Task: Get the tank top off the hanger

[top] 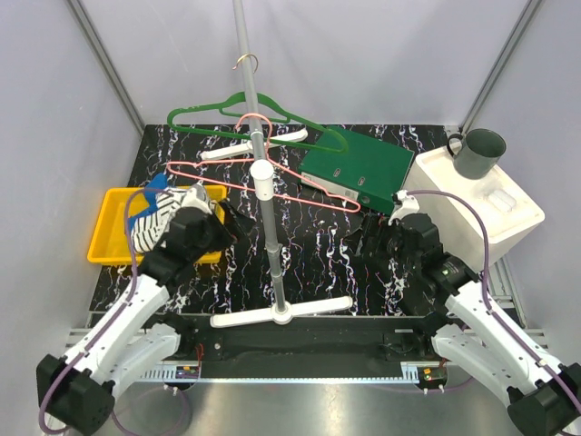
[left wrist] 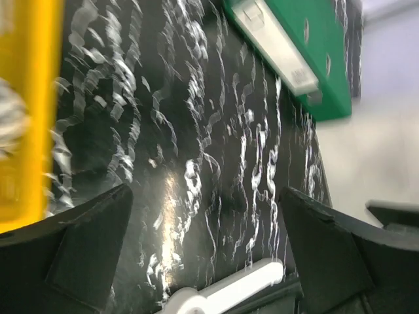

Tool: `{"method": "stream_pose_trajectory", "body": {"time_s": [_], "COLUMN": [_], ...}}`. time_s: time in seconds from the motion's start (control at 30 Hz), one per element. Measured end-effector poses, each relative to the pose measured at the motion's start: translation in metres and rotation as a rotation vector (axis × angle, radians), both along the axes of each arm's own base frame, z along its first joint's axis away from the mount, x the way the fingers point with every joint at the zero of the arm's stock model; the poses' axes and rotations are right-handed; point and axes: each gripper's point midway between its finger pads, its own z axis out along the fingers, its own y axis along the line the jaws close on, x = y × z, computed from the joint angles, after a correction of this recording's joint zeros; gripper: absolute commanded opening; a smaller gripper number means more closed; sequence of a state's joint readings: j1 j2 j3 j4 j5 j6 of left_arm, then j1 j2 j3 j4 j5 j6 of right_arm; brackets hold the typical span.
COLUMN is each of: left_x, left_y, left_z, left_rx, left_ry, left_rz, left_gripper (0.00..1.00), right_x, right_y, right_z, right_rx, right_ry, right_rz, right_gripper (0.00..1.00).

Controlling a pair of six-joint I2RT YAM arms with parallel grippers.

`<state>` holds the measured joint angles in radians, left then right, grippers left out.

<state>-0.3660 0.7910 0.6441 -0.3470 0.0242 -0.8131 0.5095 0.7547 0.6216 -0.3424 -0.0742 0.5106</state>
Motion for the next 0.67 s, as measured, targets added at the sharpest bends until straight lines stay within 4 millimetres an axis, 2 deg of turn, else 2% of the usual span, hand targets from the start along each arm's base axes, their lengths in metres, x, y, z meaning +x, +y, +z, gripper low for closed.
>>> {"method": "stream_pose_trajectory", "body": {"time_s": [0.07, 0.2, 0.27, 0.37, 0.47, 0.57, 0.67], "left_x": [-0.008, -0.022, -0.034, -0.051, -0.073, -0.087, -0.094], "left_y": [-0.019, -0.027, -0.034, -0.051, -0.068, -0.077, -0.084], "left_z": [-0.016, -0.039, -0.059, -0.077, -0.087, -0.078, -0.04], "left_rx": [-0.003, -0.058, -0.098, -0.153, -0.232, -0.313, -0.405], "left_ry": [0.007, -0.024, -0.027, -0.025, -0.04, -0.082, -0.206], "left_rz": [-0.056, -0.081, -0.111, -0.192, -0.291, -0.357, -0.429], "left_gripper": [0.99, 0.99, 0.99, 0.99, 0.99, 0.99, 0.99], "right_x": [-0.002, -0.008, -0.016, -0.029, -0.042, -0.053, -0.06], "right_y": [0.0, 0.002, 0.005, 0.01, 0.015, 0.014, 0.011], "right_z": [-0.006, -0.019, -0.028, -0.04, -0.053, -0.068, -0.072], "right_rx": [0.004, 0.031, 0.07, 0.155, 0.258, 0.355, 0.467], "right_ry": [0.018, 0.057, 0.077, 0.098, 0.112, 0.126, 0.104], "right_rz": [-0.006, -0.002, 0.007, 0.025, 0.034, 0.013, -0.014], "right_gripper": [1.0, 1.0, 1.0, 1.0, 1.0, 1.0, 1.0]}}
